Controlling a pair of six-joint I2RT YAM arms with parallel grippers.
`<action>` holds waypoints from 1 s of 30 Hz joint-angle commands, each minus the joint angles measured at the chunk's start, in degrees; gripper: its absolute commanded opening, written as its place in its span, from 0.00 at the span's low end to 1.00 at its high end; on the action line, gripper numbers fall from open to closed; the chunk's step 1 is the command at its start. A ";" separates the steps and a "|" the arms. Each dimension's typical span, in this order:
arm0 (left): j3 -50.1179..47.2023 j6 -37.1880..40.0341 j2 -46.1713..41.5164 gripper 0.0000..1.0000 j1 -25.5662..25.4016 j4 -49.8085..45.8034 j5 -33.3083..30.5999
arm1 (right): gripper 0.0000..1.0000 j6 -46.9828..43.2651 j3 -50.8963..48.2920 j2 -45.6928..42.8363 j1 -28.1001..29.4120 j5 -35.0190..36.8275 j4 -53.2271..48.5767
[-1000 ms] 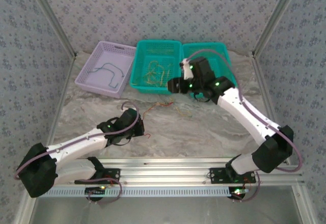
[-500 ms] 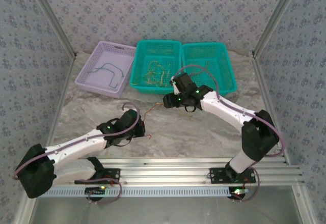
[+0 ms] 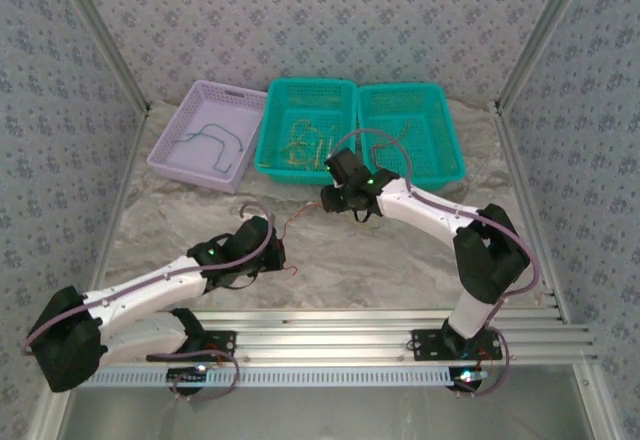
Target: Untangle the cables
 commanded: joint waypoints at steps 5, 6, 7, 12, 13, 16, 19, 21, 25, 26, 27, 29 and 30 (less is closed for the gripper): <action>-0.87 -0.25 -2.50 0.00 -0.60 -1.04 0.36 | 0.23 -0.82 3.07 2.88 0.06 3.20 0.15; -0.96 -0.32 -2.61 0.00 -0.59 -1.07 0.36 | 0.23 -0.78 3.07 3.00 0.11 2.94 0.23; -1.02 -0.32 -2.76 0.00 -0.58 -1.16 0.41 | 0.24 -0.73 3.07 3.17 0.12 2.64 0.36; -0.99 0.02 -3.05 0.00 -0.60 -1.24 0.94 | 0.28 -0.57 3.83 4.22 0.35 2.89 0.01; -0.99 0.04 -3.11 0.00 -0.69 -1.25 1.02 | 0.28 -0.38 3.71 4.22 0.42 3.18 0.34; -1.22 0.15 -3.73 0.00 -0.78 -1.48 1.23 | 0.22 -0.57 3.69 4.12 0.38 3.19 1.09; -1.72 0.16 -4.90 0.00 -0.78 -2.27 1.02 | 0.08 -0.78 4.25 4.01 0.51 3.55 0.03; -2.42 0.02 -5.92 0.00 -0.76 -2.71 0.90 | 0.00 -0.74 3.98 2.85 0.62 4.28 -0.43; -4.03 -0.41 -7.98 0.00 -0.77 -3.90 0.72 | 0.00 -0.99 1.62 -2.37 0.42 4.67 -0.42; -4.28 -0.43 -8.51 0.00 -0.81 -4.50 0.51 | 0.00 -1.23 1.12 -4.05 0.39 4.75 -0.90; -4.36 -0.45 -8.90 0.00 -0.78 -5.05 0.29 | 0.00 -1.34 0.72 -5.58 0.23 4.92 -1.42; -4.42 -0.13 -9.91 0.00 -0.76 -6.67 -0.45 | 0.00 -1.83 -0.55 -9.64 -0.28 4.86 -2.18; -4.27 0.04 -10.25 0.00 -0.76 -7.36 -0.83 | 0.00 -2.22 -1.00 -11.41 -0.53 4.86 -2.81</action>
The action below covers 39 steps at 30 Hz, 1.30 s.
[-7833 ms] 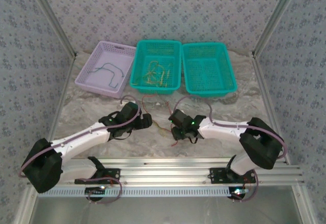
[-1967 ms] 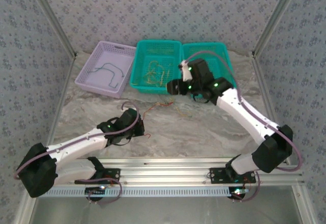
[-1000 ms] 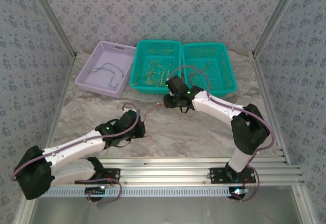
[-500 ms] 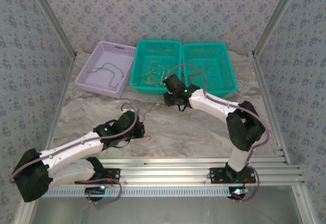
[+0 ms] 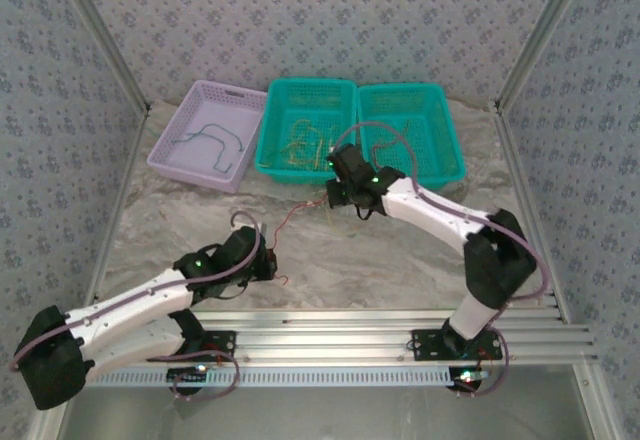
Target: Untangle the cables
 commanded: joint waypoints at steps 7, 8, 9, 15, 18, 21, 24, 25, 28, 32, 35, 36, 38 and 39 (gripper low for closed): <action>2.05 1.95 -3.63 0.00 0.43 -7.72 -3.08 | 0.00 -2.00 -2.53 -19.37 -9.37 0.76 -7.20; 2.34 2.22 -3.99 0.00 0.78 -8.27 -3.13 | 0.00 -1.52 -2.58 -20.90 -11.75 -0.20 -7.67; 2.50 2.40 -4.35 0.00 1.20 -8.62 -3.09 | 0.00 -1.46 -2.58 -22.06 -13.81 -1.07 -7.91; 4.41 3.79 -5.91 0.00 3.48 -10.53 -2.85 | 0.00 -0.31 -1.93 -27.62 -21.96 -4.86 -8.10; 5.60 4.30 -5.58 0.00 3.86 -10.08 -2.30 | 0.00 -0.47 1.01 -26.77 -20.77 -7.21 -7.12; 6.88 4.95 -4.06 0.00 3.86 -9.95 -1.86 | 0.00 -0.62 5.49 -22.06 -18.47 -11.90 -6.72; 7.04 5.26 -3.69 0.00 3.89 -9.84 -1.06 | 0.00 -2.37 12.02 -14.82 -15.32 -12.59 -7.92; 6.86 5.36 -3.82 0.00 3.73 -9.77 -0.95 | 0.00 -2.74 14.13 -12.30 -14.73 -13.07 -7.72; 6.35 5.26 -4.78 0.00 3.65 -10.45 -1.07 | 0.00 -2.52 22.97 -2.99 -14.32 -16.01 -8.36; 5.60 4.80 -5.73 0.00 3.44 -10.42 -1.01 | 0.00 -1.97 38.91 12.50 -14.32 -19.49 -13.66; 5.36 4.26 -5.78 0.00 2.88 -9.76 -1.19 | 0.00 -1.59 51.85 24.42 -14.81 -22.00 -17.22; 5.32 4.08 -5.82 0.00 2.68 -9.40 -1.26 | 0.00 -1.30 56.61 28.33 -14.92 -22.06 -18.51; 5.53 4.00 -5.61 0.00 2.34 -8.85 -1.46 | 0.00 -1.19 65.83 35.25 -15.01 -22.10 -21.82; 5.57 3.86 -5.48 0.00 2.17 -8.46 -1.46 | 0.00 -1.24 69.89 38.47 -15.08 -21.92 -22.91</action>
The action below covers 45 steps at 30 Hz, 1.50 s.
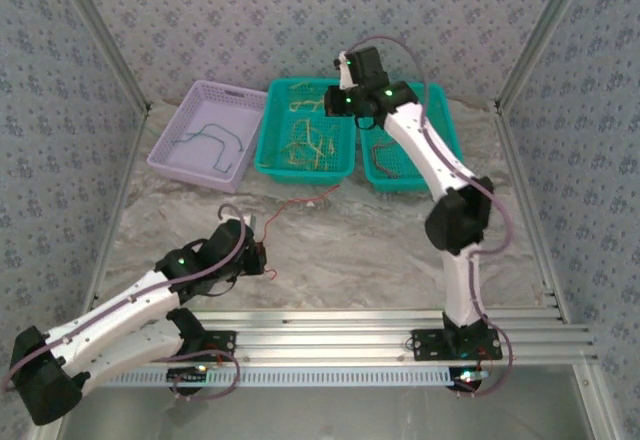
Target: Untangle the cables
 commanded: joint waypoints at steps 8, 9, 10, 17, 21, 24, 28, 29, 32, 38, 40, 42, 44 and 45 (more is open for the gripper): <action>0.40 -0.19 0.92 0.00 -1.45 2.02 0.03 | 0.04 2.82 19.63 17.50 -1.99 -5.12 -9.27; 0.47 -0.18 0.94 0.00 -1.40 2.09 -0.07 | 0.05 2.35 18.88 17.45 -1.84 -5.05 -9.28; 0.55 -0.19 0.99 0.00 -1.43 2.18 -0.07 | 0.07 1.95 18.18 17.35 -1.80 -4.90 -9.31; 1.39 -0.14 1.56 0.00 -1.70 2.50 -0.16 | 0.34 0.12 16.58 16.12 -1.39 -5.08 -11.06; 2.46 0.04 1.90 0.00 -1.84 2.01 -0.57 | 0.47 -0.81 16.58 12.32 -1.39 -4.89 -11.31; 3.74 0.48 2.17 0.00 -1.83 1.74 -1.01 | 0.51 -1.52 15.74 6.96 -1.74 -2.83 -11.77; 8.29 2.63 3.99 0.00 -1.78 1.00 -2.77 | 0.56 -2.67 7.65 -5.12 -2.07 1.20 -8.54; 10.08 3.44 5.05 0.00 -1.83 0.69 -3.49 | 0.58 -2.66 3.40 -9.32 -2.09 2.41 -6.18; 15.83 5.73 9.09 0.00 -1.77 0.86 -4.85 | 0.67 -1.58 -11.23 -22.54 -2.05 6.64 1.20; 31.09 10.76 21.58 0.00 0.19 2.03 -4.80 | 0.79 -2.35 -35.81 -44.62 -1.92 12.11 9.90; 37.85 12.52 26.73 0.00 1.35 2.03 -3.53 | 0.82 -0.05 -42.54 -50.82 -3.99 6.99 9.66; 44.73 14.02 32.39 0.00 2.50 1.61 -1.90 | 0.88 2.67 -49.87 -57.49 -7.25 4.08 11.19; 53.43 15.83 39.09 0.00 2.92 1.01 -0.99 | 0.96 2.95 -54.84 -64.02 -7.96 7.77 10.66; 58.40 16.69 42.67 0.00 3.01 0.30 -0.55 | 0.98 2.58 -56.57 -66.98 -7.74 10.02 9.99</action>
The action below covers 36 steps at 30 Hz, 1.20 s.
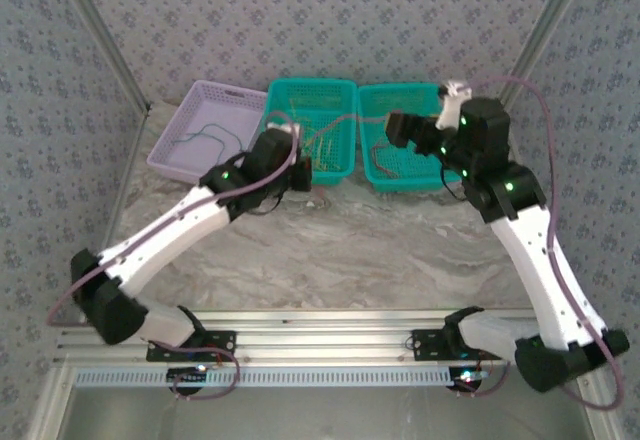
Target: Untangle the cables
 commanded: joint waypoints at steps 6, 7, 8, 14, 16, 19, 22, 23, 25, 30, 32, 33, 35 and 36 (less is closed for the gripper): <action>36.20 5.58 27.38 0.00 0.70 -3.31 4.66 | 1.00 2.08 -9.80 -19.88 0.05 7.80 -4.27; 39.79 5.26 30.82 0.00 0.74 -3.31 5.29 | 1.00 1.89 -9.75 -21.29 0.07 8.13 -5.94; 44.26 5.24 34.93 0.00 0.76 -3.70 6.13 | 1.00 1.43 -9.73 -22.76 0.16 8.32 -6.96; 87.17 1.57 64.54 0.00 0.25 -14.71 11.25 | 1.00 -0.17 -8.29 -29.80 0.14 10.78 -11.47; 91.82 -0.27 69.40 0.00 0.38 -12.25 12.67 | 1.00 -0.21 -6.74 -30.58 0.15 10.00 -13.29; 82.03 -1.60 68.61 0.00 0.39 -3.11 13.37 | 1.00 -0.21 -5.16 -31.66 0.13 8.26 -15.52; 78.33 -2.29 69.34 0.00 0.15 -0.75 12.58 | 1.00 -0.86 -4.42 -32.85 0.05 7.25 -16.73; 78.74 -2.40 70.18 0.00 0.01 -1.07 12.15 | 1.00 -1.08 -4.23 -33.18 0.08 7.12 -17.04; 79.07 -2.33 71.38 0.00 -0.31 -1.38 11.01 | 1.00 -1.46 -3.95 -33.49 0.12 6.79 -17.63; 79.07 -2.93 74.31 0.00 -0.45 -2.71 9.15 | 1.00 -1.50 -3.90 -33.56 0.05 5.02 -18.37; 79.07 -2.99 74.86 0.00 -0.35 -4.08 7.91 | 1.00 -1.24 -4.27 -33.77 0.12 4.68 -18.14; 79.00 -3.02 75.09 0.00 -0.32 -4.66 6.98 | 1.00 -0.94 -4.64 -33.93 0.09 4.46 -17.72; 78.96 -3.21 75.50 0.00 -0.33 -5.50 6.20 | 1.00 -0.62 -5.29 -33.94 0.10 3.79 -17.10; 78.98 -3.62 75.63 0.00 -0.26 -6.10 5.54 | 1.00 -0.44 -5.64 -33.83 0.13 3.25 -16.82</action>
